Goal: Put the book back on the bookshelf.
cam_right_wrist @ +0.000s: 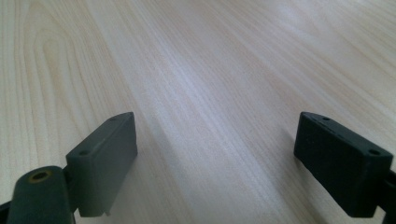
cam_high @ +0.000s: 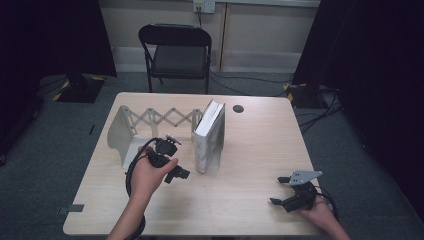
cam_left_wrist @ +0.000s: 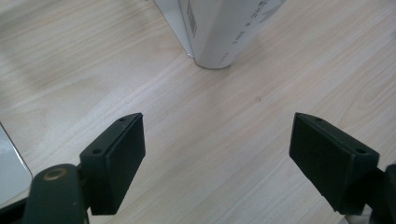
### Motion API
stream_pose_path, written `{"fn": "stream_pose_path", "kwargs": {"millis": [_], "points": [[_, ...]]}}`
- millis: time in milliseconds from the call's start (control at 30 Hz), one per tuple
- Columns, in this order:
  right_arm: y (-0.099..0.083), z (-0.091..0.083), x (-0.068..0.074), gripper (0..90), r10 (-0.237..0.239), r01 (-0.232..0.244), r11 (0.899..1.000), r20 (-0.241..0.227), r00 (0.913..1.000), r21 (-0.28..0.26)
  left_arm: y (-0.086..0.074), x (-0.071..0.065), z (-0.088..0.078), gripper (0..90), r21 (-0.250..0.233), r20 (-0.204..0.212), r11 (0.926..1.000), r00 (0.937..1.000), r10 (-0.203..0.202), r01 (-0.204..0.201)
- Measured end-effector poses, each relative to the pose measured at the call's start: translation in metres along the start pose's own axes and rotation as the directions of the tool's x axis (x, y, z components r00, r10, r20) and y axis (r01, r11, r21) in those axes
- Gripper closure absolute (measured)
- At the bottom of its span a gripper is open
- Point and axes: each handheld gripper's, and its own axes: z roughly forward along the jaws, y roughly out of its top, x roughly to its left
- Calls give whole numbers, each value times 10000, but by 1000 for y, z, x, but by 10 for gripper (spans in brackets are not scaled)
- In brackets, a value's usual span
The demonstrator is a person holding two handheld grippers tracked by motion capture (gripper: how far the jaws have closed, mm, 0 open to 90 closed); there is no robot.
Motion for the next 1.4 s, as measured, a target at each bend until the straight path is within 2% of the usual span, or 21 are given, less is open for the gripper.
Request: {"fn": "stream_pose_path", "kwargs": {"millis": [233,367,667,1400], "points": [[0,0,0,127,0,0,10000,1,10000,2,-5,4,3,183,47,6,10000,10000,-83,83],[0,0,0,127,0,0,10000,1,10000,2,-8,6,3,187,-99,-22,9999,10000,-97,97],[0,0,0,127,-1,1,10000,1,10000,1,-15,11,5,187,9,17,9995,9994,-331,331],[0,0,0,127,2,-2,10000,0,10000,0,-28,21,10,193,96,17,9987,9987,-506,506]]}}
